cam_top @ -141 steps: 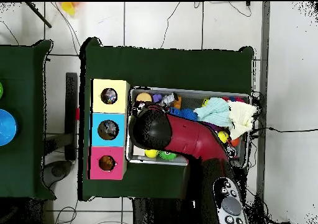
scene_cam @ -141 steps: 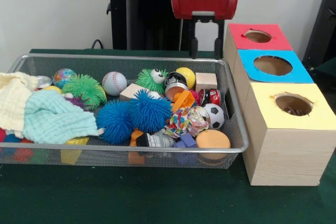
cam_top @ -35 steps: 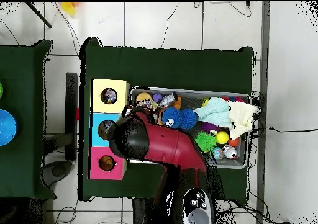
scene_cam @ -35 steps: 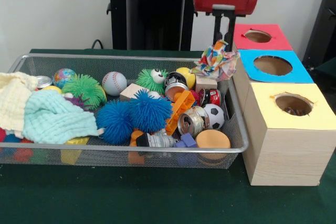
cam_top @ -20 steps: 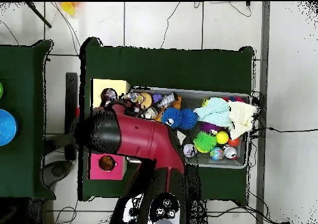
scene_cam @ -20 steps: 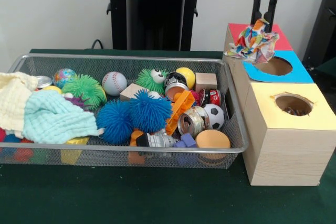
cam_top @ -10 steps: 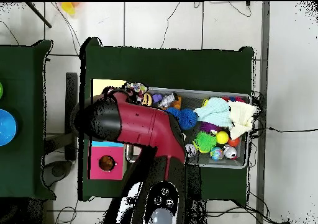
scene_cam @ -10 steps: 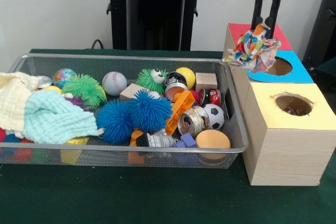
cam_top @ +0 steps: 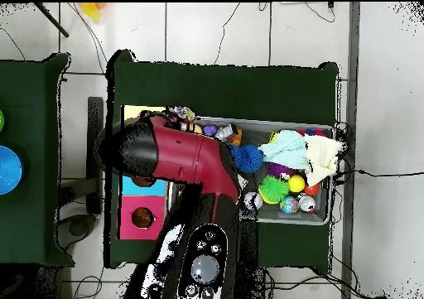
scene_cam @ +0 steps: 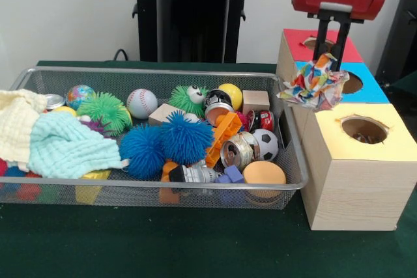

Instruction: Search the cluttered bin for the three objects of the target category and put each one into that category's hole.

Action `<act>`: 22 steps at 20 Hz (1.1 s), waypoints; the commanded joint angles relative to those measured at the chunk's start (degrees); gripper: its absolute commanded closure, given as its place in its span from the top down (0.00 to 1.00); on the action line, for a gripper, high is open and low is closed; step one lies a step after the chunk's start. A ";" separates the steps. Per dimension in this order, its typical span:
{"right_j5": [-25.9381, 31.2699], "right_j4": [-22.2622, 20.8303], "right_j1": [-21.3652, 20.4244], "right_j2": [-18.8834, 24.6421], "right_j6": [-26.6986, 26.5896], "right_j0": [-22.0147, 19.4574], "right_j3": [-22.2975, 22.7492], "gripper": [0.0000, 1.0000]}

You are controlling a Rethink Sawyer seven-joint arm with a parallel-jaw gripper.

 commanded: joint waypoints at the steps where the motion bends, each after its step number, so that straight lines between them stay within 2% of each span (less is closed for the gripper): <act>1: 4.27 2.69 4.38 1.29 16.27 0.91 -0.15 0.00; 10: 4.58 3.14 4.58 -0.64 16.58 2.61 -0.37 0.00; 22: 5.01 6.43 5.71 -2.32 19.51 6.10 -0.22 0.00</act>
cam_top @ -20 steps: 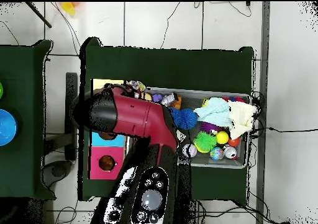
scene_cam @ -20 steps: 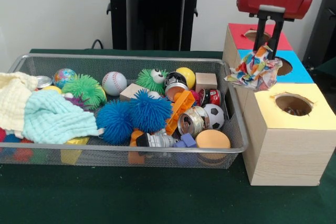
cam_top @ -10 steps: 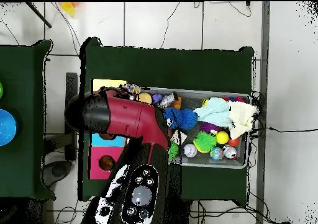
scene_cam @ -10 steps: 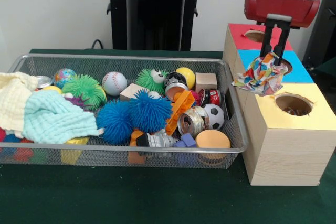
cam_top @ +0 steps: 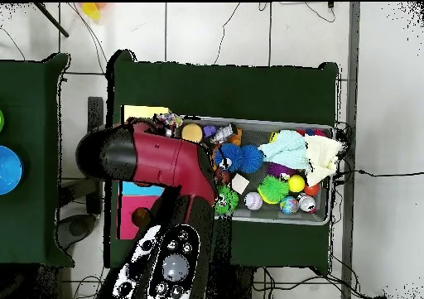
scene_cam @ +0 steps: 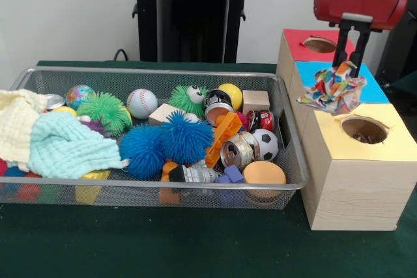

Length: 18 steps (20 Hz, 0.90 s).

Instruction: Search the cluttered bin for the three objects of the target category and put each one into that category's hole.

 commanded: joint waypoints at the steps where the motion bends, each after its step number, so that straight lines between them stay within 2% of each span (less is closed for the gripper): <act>1: 5.19 3.45 3.31 0.08 19.62 1.69 -0.33 0.00; 7: 6.03 4.58 4.15 -1.33 21.21 3.36 -1.21 0.00; 10: 6.01 4.63 4.54 -1.19 20.97 2.95 -1.57 0.00; 18: 2.88 4.64 6.94 -0.60 22.32 3.60 -1.81 0.00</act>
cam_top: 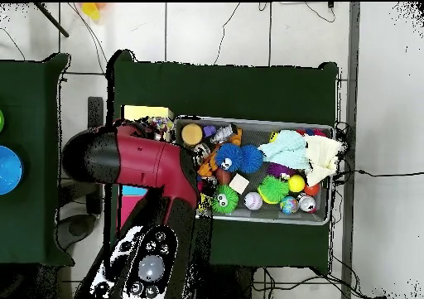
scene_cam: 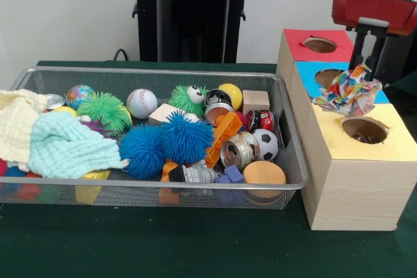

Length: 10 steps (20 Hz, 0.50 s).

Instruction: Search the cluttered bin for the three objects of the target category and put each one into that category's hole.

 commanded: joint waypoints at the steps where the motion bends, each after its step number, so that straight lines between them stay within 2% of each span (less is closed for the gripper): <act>1: 2.33 2.15 4.64 2.32 16.13 -0.11 -0.71 0.00; 10: -1.85 2.99 8.20 2.51 17.86 1.41 -0.69 0.00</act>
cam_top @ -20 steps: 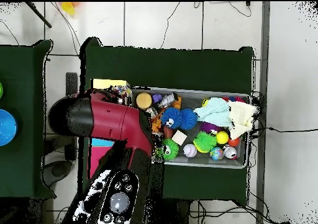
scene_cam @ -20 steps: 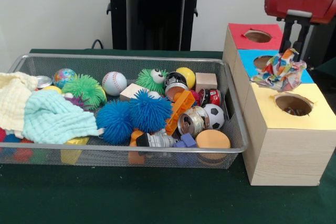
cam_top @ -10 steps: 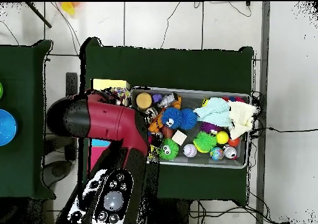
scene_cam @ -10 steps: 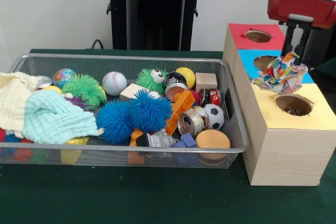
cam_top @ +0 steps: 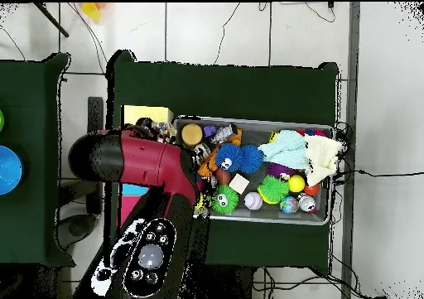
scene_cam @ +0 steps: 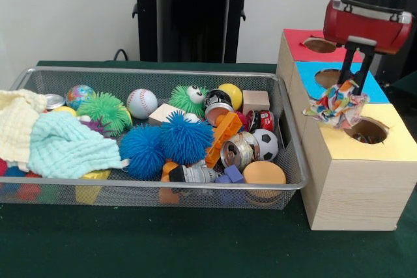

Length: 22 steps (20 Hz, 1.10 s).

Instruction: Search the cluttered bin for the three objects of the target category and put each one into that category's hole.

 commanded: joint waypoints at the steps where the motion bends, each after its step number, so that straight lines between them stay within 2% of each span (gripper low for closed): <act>1: -1.38 2.93 5.20 2.63 17.26 1.16 -0.62 0.00; 10: 0.69 3.83 4.94 1.37 17.11 2.60 -0.92 0.00; 18: 1.46 5.38 3.40 2.21 16.65 3.20 0.20 0.00; 22: 2.32 5.68 3.38 2.12 15.93 2.72 -0.70 0.00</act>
